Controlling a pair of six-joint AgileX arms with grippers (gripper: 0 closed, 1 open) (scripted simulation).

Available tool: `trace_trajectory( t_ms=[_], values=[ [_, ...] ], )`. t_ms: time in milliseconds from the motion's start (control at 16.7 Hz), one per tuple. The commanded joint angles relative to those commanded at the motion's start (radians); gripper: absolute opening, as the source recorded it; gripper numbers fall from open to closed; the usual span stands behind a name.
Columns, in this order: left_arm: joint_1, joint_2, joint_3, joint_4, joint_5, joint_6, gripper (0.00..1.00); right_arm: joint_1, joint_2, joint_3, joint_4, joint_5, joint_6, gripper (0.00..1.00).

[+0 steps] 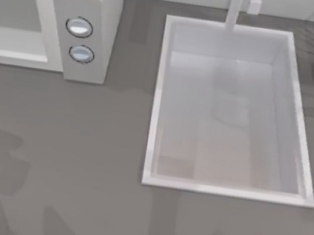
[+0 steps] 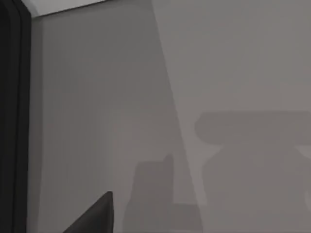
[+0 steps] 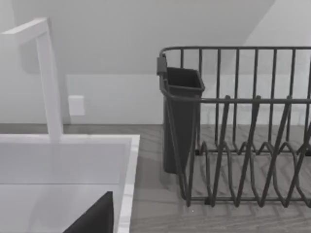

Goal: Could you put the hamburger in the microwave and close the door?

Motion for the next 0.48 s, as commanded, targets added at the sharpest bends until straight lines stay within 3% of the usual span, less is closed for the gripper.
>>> trace_trajectory(
  t_ms=[480],
  values=[
    [0.063, 0.628, 0.331, -0.449, 0.000, 0.277, 1.00, 0.000, 0.000, 0.000, 0.000, 0.000, 0.000, 1.00]
  ],
)
